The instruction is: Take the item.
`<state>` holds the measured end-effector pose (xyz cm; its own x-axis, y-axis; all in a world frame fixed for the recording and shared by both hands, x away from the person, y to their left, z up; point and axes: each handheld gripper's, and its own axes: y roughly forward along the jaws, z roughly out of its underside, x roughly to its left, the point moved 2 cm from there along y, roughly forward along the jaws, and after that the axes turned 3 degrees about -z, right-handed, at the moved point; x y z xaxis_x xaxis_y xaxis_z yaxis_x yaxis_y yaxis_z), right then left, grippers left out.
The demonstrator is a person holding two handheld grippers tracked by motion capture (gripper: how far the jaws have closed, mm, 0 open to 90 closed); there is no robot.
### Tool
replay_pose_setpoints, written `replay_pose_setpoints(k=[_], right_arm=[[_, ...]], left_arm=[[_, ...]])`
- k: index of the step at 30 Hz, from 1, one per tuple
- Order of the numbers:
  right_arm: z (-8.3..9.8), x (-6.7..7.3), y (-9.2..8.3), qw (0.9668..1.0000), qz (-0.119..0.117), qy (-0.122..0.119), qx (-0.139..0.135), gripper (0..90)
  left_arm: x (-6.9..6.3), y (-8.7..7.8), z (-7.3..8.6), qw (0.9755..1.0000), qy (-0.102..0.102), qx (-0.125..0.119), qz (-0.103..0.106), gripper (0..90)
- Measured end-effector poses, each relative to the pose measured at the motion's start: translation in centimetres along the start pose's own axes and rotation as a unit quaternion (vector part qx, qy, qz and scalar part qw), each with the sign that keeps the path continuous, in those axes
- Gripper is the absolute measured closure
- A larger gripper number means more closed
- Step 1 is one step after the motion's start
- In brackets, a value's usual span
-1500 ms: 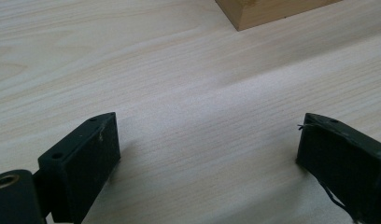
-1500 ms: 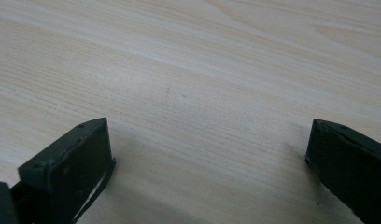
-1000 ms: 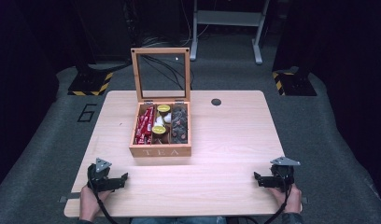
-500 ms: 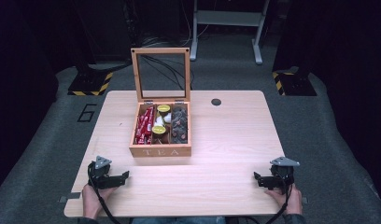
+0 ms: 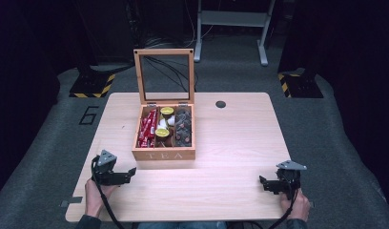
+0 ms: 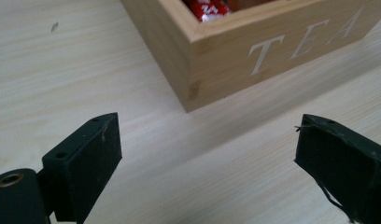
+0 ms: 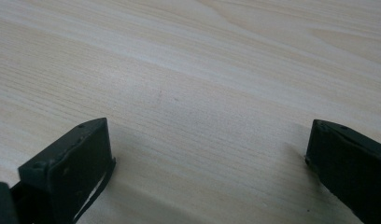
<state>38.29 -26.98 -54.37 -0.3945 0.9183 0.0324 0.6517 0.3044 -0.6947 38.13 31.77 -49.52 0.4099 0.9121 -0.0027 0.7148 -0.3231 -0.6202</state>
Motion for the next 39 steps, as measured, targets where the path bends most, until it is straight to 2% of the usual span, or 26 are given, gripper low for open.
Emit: replay_pose_setpoints(k=[1, 5, 15, 25, 36, 39], right_arm=[[0.1, 0.2, -0.1, 1.0000, 0.005, 0.004, 0.002, 0.0], [0.1, -0.1, 0.0, 1.0000, -0.002, 0.000, -0.001, 0.0], [0.1, -0.1, 0.0, 1.0000, -0.004, -0.002, 0.002, 0.0], [0.0, -0.1, 0.0, 1.0000, -0.003, -0.001, 0.000, 0.0], [0.0, -0.1, 0.0, 1.0000, -0.004, -0.001, 0.001, 0.0], [0.0, -0.1, 0.0, 1.0000, -0.004, -0.001, 0.000, 0.0]], left_arm=[[0.0, 0.0, -0.3, 1.0000, 0.008, 0.003, 0.001, 7.0], [-0.2, 0.2, -1.5, 0.9997, 0.021, -0.005, 0.010, 7.2], [-0.4, 0.6, -4.0, 0.9984, 0.044, -0.023, 0.026, 8.5], [-0.7, 1.8, -6.6, 0.9959, 0.071, -0.028, 0.049, 9.5], [-1.6, 3.8, -9.1, 0.9932, 0.089, -0.022, 0.071, 11.5], [-1.9, 4.1, -9.8, 0.9926, 0.093, -0.028, 0.073, 12.3]])
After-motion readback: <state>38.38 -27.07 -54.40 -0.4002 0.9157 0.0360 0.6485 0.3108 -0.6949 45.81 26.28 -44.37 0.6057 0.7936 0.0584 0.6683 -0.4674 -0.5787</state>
